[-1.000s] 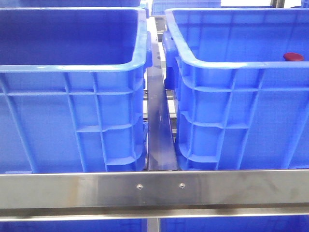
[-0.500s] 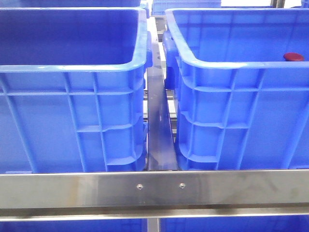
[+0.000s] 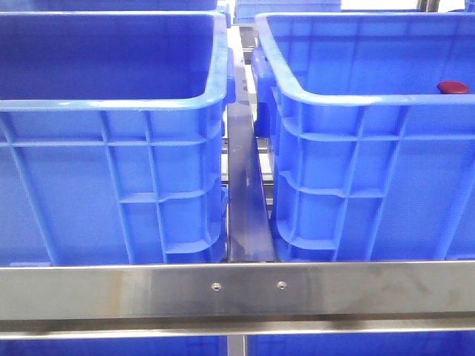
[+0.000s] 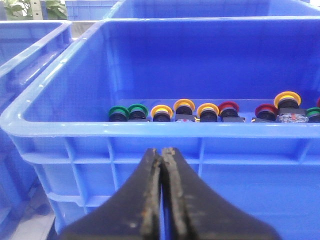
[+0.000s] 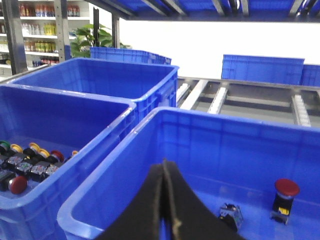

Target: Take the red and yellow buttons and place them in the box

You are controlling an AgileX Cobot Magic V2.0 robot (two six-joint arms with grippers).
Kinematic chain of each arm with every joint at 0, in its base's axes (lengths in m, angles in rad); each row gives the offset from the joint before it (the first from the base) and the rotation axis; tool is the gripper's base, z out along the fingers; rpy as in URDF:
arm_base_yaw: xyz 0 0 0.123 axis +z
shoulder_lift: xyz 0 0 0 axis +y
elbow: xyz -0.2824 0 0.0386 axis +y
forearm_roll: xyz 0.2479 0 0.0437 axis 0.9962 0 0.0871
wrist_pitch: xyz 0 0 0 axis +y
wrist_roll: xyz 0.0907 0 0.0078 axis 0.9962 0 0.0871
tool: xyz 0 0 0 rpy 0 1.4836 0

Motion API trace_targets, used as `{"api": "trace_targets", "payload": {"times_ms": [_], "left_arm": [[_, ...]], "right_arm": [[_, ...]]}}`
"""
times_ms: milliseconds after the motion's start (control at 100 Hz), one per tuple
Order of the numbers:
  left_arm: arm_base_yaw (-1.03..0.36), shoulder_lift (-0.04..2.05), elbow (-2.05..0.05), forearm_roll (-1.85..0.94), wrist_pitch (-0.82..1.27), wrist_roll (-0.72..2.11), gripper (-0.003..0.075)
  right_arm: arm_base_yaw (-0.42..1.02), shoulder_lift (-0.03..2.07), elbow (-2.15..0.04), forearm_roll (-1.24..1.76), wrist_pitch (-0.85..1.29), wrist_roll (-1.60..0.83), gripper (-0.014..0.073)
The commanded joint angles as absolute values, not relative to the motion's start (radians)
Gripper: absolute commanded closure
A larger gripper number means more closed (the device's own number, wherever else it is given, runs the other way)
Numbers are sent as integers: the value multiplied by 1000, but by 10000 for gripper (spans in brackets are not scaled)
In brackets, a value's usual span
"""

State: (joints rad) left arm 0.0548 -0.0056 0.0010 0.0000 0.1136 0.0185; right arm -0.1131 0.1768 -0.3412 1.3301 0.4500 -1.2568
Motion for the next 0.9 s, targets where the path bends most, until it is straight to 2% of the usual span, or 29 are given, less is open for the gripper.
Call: {"api": "trace_targets", "payload": {"times_ms": [0,230,400,480,610,720,890], "left_arm": [[48,-36,55,0,39,14,740],[48,-36,55,0,39,14,740],[48,-36,55,0,39,14,740],[48,-36,55,0,39,14,740],[48,-36,55,0,39,14,740],[48,-36,55,0,39,14,740],[48,-36,55,0,39,14,740]], "right_arm": [[-105,162,-365,1359,436,-1263,662],[-22,99,-364,1358,414,-1263,662],[-10,90,-336,1220,234,-1223,662],[-10,90,-328,1034,177,-1052,662],[-7,91,-327,626,154,-584,662],[-6,96,-295,333,91,-285,662],[19,96,-185,153,-140,-95,662]]}}
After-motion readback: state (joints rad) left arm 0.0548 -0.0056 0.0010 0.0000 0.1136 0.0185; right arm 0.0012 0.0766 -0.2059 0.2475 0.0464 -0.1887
